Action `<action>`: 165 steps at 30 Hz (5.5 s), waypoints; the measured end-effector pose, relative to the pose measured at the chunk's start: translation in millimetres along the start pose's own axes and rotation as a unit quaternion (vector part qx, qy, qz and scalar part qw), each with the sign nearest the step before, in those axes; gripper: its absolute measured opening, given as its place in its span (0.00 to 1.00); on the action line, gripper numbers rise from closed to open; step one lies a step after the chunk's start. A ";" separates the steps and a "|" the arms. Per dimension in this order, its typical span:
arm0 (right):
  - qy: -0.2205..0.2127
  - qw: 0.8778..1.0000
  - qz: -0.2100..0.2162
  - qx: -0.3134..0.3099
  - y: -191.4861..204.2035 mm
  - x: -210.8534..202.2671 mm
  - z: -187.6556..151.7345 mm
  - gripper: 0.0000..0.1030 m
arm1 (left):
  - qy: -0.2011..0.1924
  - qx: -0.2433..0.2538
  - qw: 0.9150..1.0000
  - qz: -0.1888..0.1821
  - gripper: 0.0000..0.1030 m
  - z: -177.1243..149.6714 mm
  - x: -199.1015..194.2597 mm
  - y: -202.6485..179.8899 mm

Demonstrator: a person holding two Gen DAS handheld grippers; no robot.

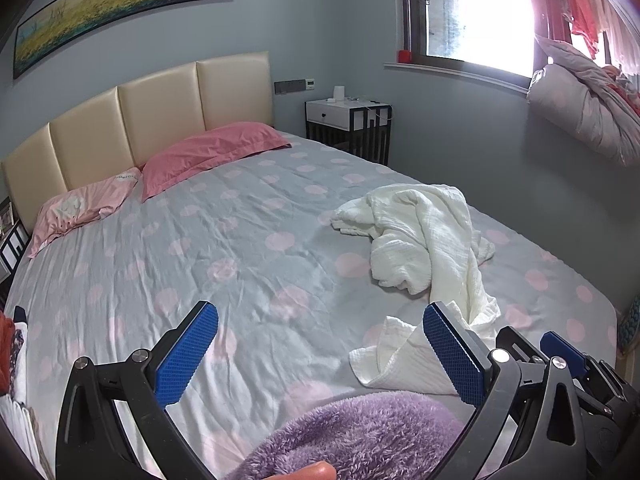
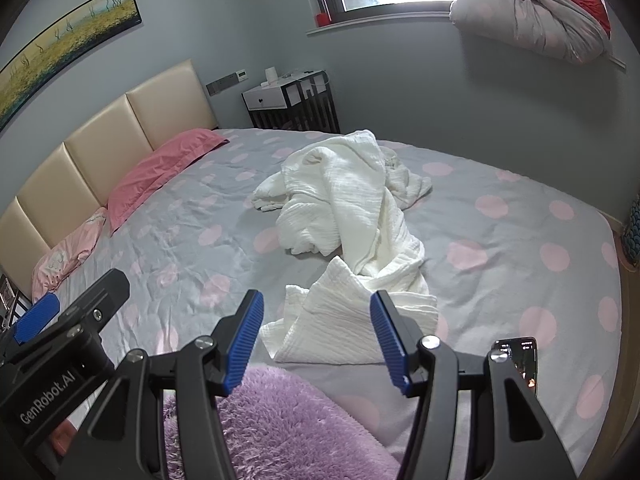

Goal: Fold clothes

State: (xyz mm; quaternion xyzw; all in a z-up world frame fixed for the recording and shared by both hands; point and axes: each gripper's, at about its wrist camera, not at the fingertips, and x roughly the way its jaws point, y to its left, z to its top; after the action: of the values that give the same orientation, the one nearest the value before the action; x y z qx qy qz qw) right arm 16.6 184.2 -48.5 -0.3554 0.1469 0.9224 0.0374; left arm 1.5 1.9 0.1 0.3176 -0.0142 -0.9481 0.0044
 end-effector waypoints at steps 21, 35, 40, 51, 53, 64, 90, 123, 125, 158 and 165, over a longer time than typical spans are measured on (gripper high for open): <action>0.003 1.000 0.006 0.001 10.5 -3.4 -0.9 0.53 | -0.025 0.005 1.000 -0.011 1.00 -1.8 -9.3 -3.2; 0.001 1.000 0.010 -0.002 12.0 -4.2 -1.2 0.53 | -0.038 0.012 0.999 -0.009 1.00 -3.7 -12.7 -5.2; 0.002 1.000 0.013 -0.003 12.2 -4.0 -1.3 0.53 | -0.035 0.007 0.999 -0.011 1.00 -6.6 -11.3 -5.1; 0.000 1.000 0.020 -0.005 13.5 -4.0 -0.9 0.53 | -0.028 0.010 0.999 -0.011 1.00 -3.5 -8.8 -4.5; 0.000 1.000 0.022 -0.006 14.5 -3.4 -0.8 0.53 | -0.028 0.009 0.999 -0.013 1.00 -3.8 -7.9 -3.8; -0.007 0.999 0.025 -0.041 20.5 7.7 8.5 0.53 | 0.013 -0.019 0.999 -0.026 1.00 -1.9 11.7 18.0; 0.167 0.985 0.017 -0.032 -91.4 271.8 119.5 0.72 | 0.131 -0.102 0.986 0.028 1.00 -26.5 169.8 178.7; 0.070 0.952 0.186 -0.231 231.4 117.0 195.1 0.03 | 0.083 -0.113 0.982 0.123 1.00 -47.2 43.1 316.9; 0.071 0.940 0.216 -0.254 273.8 94.7 177.6 0.03 | 0.068 -0.125 0.981 0.133 1.00 -50.5 21.4 332.6; 0.280 0.870 0.272 -0.299 286.3 148.3 -101.0 0.22 | 0.109 -0.124 0.977 0.133 1.00 -86.1 15.0 326.4; 0.238 0.898 0.239 -0.283 300.2 213.9 -77.9 0.26 | 0.121 -0.076 0.983 0.119 1.00 -68.4 89.7 309.4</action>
State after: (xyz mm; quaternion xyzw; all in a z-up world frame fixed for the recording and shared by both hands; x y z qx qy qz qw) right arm -144.5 -132.9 -172.6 -0.5141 -0.0351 0.7943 -0.3217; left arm -29.1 -310.6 -99.2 0.4248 0.0212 -0.8936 0.1430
